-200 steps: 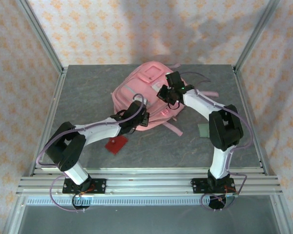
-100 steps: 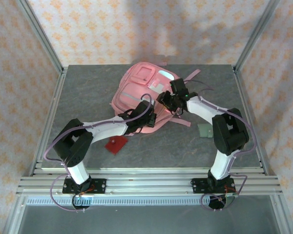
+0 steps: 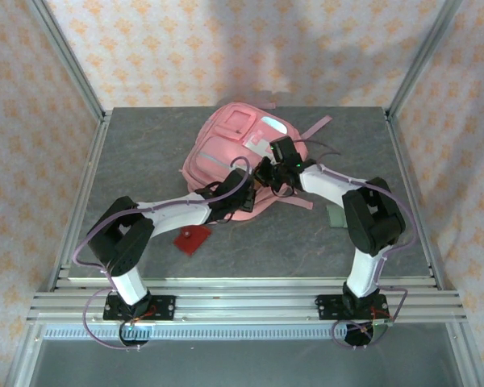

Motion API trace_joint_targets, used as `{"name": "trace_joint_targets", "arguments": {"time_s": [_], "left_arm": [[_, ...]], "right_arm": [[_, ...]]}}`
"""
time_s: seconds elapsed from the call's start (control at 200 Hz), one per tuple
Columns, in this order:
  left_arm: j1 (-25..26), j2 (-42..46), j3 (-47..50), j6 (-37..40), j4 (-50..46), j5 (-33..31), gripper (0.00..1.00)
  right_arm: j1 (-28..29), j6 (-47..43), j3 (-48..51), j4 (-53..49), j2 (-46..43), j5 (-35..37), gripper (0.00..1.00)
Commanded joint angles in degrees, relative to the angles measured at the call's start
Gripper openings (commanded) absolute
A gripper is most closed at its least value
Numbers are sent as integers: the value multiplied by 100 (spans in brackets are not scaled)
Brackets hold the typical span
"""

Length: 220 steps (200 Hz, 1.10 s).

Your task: Pack the student bag

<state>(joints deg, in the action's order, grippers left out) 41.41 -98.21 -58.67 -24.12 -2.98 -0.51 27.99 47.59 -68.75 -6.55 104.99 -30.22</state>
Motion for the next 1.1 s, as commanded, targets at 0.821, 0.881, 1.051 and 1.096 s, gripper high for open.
{"name": "trace_joint_targets", "arguments": {"time_s": [0.821, 0.881, 1.051, 1.096], "left_arm": [[-407, 816, 776, -358, 347, 497, 0], [-231, 585, 573, -432, 522, 566, 0], [48, -92, -149, -497, 647, 691, 0], [81, -181, -240, -513, 683, 715, 0]], "right_arm": [[-1155, -550, -1049, -600, 91, 891, 0], [-1157, -504, -1186, -544, 127, 732, 9], [-1129, 4, -302, 432, -314, 10, 30], [-1119, 133, 52, 717, -533, -118, 31]]}}
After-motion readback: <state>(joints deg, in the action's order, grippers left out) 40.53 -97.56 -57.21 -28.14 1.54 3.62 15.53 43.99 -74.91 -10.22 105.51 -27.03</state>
